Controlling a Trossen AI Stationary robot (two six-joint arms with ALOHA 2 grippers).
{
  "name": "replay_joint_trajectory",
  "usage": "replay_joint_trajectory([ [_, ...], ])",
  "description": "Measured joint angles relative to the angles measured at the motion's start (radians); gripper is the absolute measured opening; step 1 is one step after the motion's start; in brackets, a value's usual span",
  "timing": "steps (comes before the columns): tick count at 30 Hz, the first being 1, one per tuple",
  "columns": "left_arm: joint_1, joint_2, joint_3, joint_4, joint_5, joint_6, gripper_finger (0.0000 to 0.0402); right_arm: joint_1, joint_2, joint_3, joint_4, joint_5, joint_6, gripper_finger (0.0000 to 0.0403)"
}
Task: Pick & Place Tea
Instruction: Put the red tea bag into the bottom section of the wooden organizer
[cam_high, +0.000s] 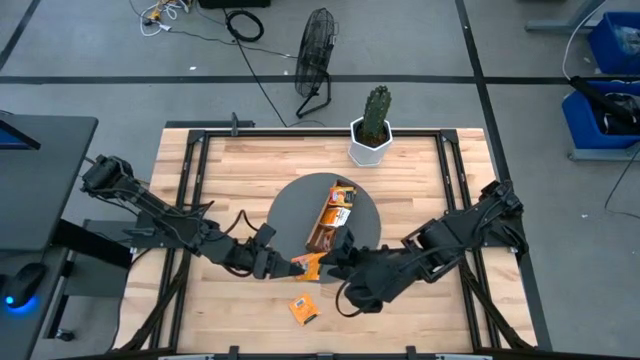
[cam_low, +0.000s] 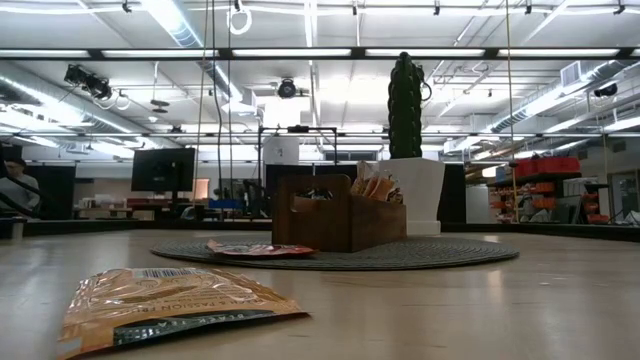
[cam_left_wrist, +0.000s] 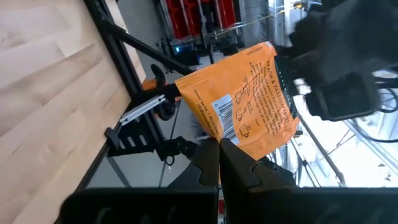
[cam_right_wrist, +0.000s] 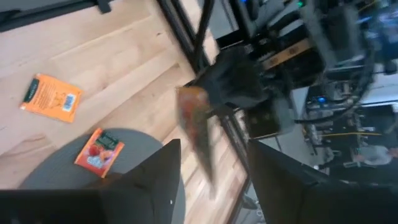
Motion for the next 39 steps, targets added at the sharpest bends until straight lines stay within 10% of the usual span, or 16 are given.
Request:
replay_joint_trajectory([
  [9, 0.0, 0.0, 0.0, -0.001, 0.0, -0.002, 0.0002, -0.035, 0.014, -0.001, 0.007, -0.032, -0.01, 0.0151],
  [19, 0.004, 0.0, 0.0, 0.0, 0.0, -0.007, 0.0002, -0.035, 0.014, -0.001, 0.005, -0.05, 0.0, 0.001],
  [39, 0.037, 0.0, 0.002, -0.012, -0.008, 0.305, 0.0043, 0.0, -0.078, 0.0, -0.029, 0.09, 0.354, 0.0001],
])
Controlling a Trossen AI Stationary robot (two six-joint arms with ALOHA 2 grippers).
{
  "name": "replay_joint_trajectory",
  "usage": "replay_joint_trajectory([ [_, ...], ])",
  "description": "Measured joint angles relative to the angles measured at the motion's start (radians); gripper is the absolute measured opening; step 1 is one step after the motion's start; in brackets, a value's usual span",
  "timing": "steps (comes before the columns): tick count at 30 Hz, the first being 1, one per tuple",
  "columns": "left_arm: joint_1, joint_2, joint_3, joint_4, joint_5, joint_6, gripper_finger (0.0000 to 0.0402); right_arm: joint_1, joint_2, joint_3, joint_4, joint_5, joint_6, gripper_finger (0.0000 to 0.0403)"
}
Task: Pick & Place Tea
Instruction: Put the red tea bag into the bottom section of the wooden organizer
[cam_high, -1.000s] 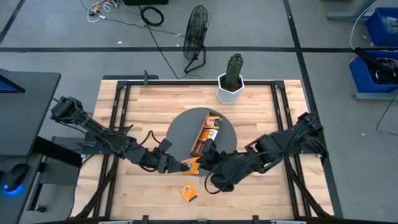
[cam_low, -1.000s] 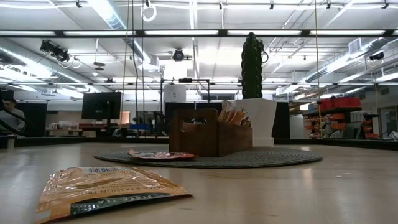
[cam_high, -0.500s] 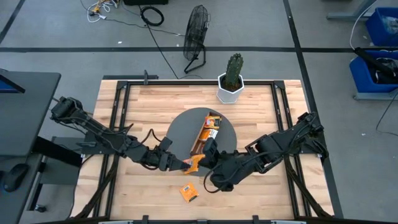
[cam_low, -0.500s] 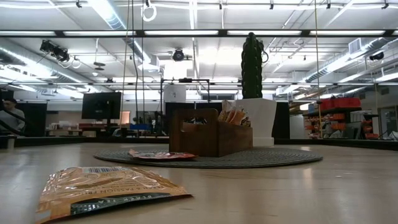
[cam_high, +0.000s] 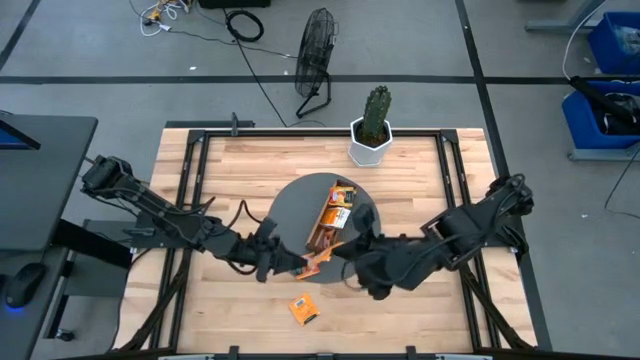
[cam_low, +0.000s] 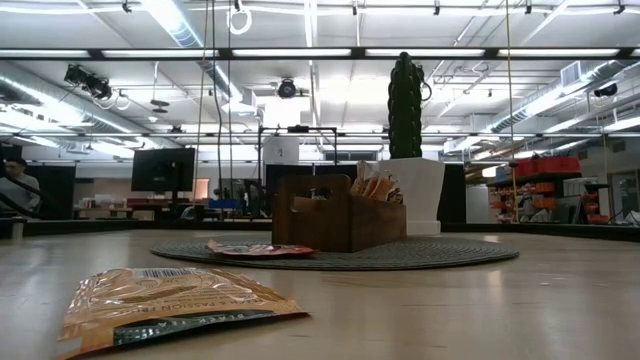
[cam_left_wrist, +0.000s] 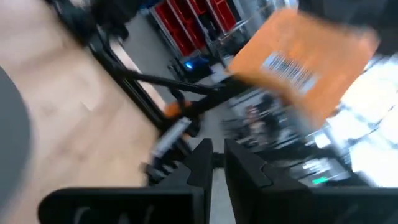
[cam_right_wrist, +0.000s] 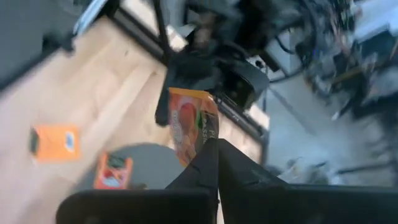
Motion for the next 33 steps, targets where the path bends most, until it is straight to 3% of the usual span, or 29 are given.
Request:
replay_joint_trajectory([
  [6, -0.016, -0.009, -0.001, -0.023, -0.133, 0.375, 0.003, -0.004, -0.032, 0.0, 0.009, 0.0, 0.332, 0.0],
  [10, -0.022, -0.049, -0.001, -0.037, -0.15, 0.561, 0.0015, -0.009, -0.037, 0.0, 0.016, 0.0, 0.541, 0.0],
  [13, -0.018, -0.107, -0.001, -0.101, -0.088, 0.591, 0.0006, -0.013, -0.037, 0.0, 0.019, 0.028, 0.687, 0.0],
  [18, 0.01, -0.248, -0.002, -0.346, 0.025, 0.64, 0.0005, -0.035, -0.037, 0.0, 0.021, 0.141, 0.918, 0.0],
  [26, 0.024, -0.523, -0.001, -0.542, -0.003, 0.88, 0.0005, -0.124, -0.023, 0.0, 0.019, 0.158, 1.395, 0.0],
  [33, 0.049, -0.752, -0.001, -0.752, -0.007, 0.906, 0.0008, -0.212, 0.009, 0.0, 0.005, 0.133, 1.688, 0.0],
])
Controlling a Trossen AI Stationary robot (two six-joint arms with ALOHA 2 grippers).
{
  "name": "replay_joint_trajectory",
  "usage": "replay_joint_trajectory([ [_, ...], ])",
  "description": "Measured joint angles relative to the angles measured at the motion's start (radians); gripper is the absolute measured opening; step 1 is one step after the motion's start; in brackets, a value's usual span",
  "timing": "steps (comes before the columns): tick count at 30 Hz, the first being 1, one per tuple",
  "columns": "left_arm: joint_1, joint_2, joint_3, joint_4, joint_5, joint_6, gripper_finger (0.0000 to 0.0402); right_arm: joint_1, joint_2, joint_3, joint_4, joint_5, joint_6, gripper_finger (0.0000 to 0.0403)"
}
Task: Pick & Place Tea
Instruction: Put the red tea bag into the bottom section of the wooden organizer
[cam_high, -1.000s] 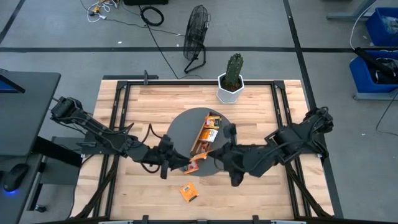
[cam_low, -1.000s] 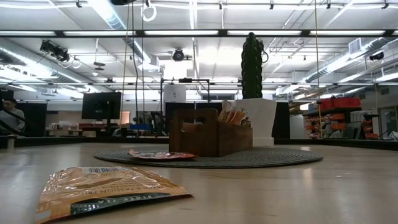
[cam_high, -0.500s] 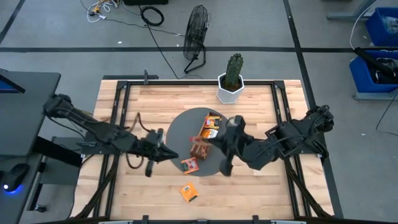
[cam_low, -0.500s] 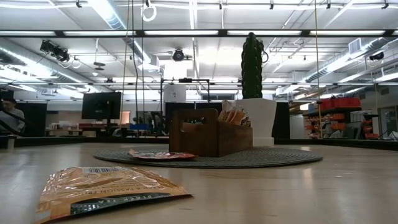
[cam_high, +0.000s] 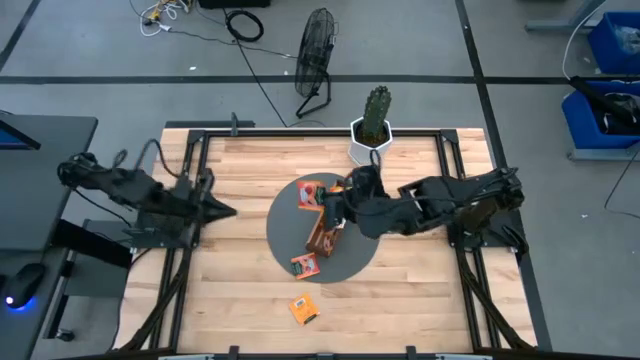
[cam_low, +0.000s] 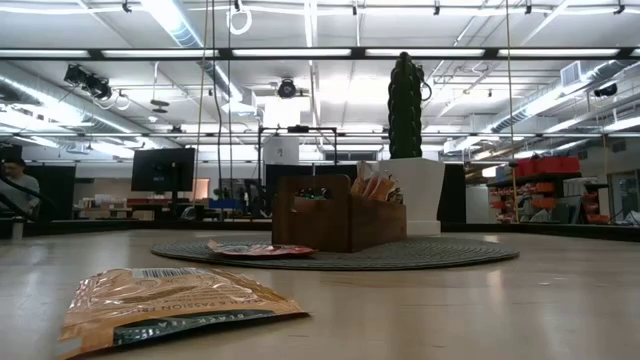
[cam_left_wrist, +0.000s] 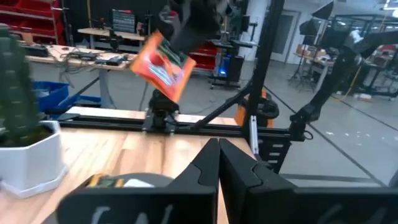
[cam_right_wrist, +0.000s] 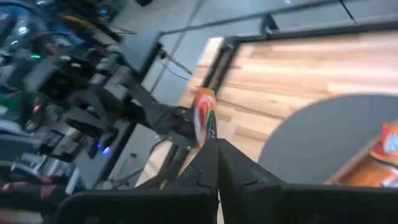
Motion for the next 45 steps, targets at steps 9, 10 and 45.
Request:
replay_joint_trajectory([
  [9, 0.012, -0.197, 0.0, -0.145, -0.01, 0.046, 0.0009, -0.059, 0.096, 0.0, -0.097, -0.099, 0.256, 0.0],
  [10, 0.012, -0.216, 0.0, -0.151, -0.01, 0.052, 0.0009, -0.061, 0.108, 0.0, -0.123, -0.123, 0.288, 0.0],
  [45, 0.012, -0.307, 0.0, -0.237, -0.026, 0.042, 0.0009, -0.157, 0.393, 0.0, -0.362, -0.518, 0.456, 0.0],
])
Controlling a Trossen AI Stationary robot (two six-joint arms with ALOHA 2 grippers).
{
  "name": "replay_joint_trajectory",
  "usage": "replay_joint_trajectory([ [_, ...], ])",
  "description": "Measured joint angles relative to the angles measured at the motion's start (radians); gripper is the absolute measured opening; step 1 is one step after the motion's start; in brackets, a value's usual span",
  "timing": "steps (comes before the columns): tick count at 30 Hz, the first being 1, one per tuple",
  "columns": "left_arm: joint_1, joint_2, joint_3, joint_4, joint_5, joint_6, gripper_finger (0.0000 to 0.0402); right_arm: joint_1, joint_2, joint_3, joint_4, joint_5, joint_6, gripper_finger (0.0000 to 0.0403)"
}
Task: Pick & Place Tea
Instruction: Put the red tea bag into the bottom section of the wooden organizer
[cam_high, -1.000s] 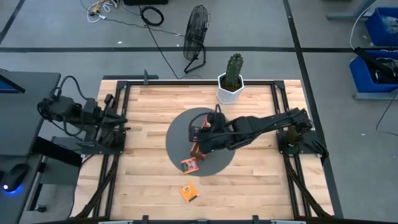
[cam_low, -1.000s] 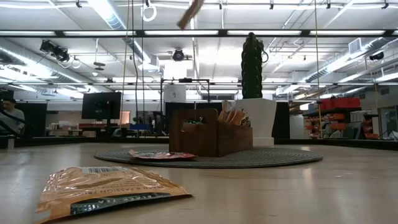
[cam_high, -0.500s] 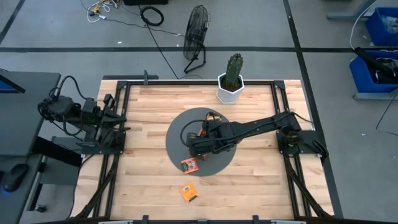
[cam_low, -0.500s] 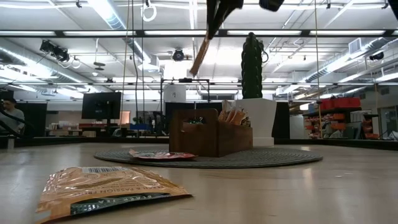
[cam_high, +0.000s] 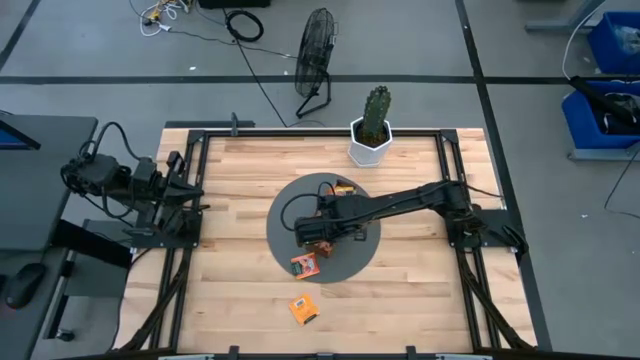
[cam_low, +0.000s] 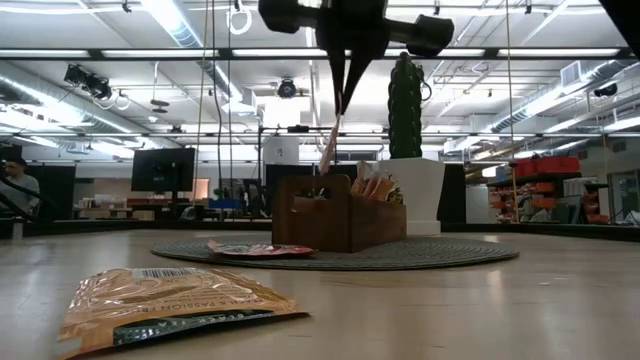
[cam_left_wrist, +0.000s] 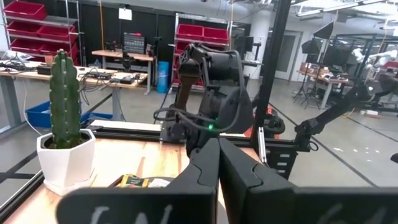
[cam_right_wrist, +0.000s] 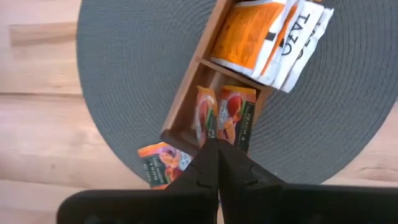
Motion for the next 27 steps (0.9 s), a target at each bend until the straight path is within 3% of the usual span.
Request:
replay_joint_trajectory([
  [23, 0.0, 0.0, 0.0, -0.019, 0.0, -0.026, 0.0009, -0.011, 0.075, -0.019, -0.011, -0.018, 0.009, 0.0],
  [27, 0.0, 0.0, 0.0, -0.019, 0.0, -0.026, 0.0009, -0.014, 0.075, -0.077, 0.007, -0.084, 0.009, 0.0003],
])
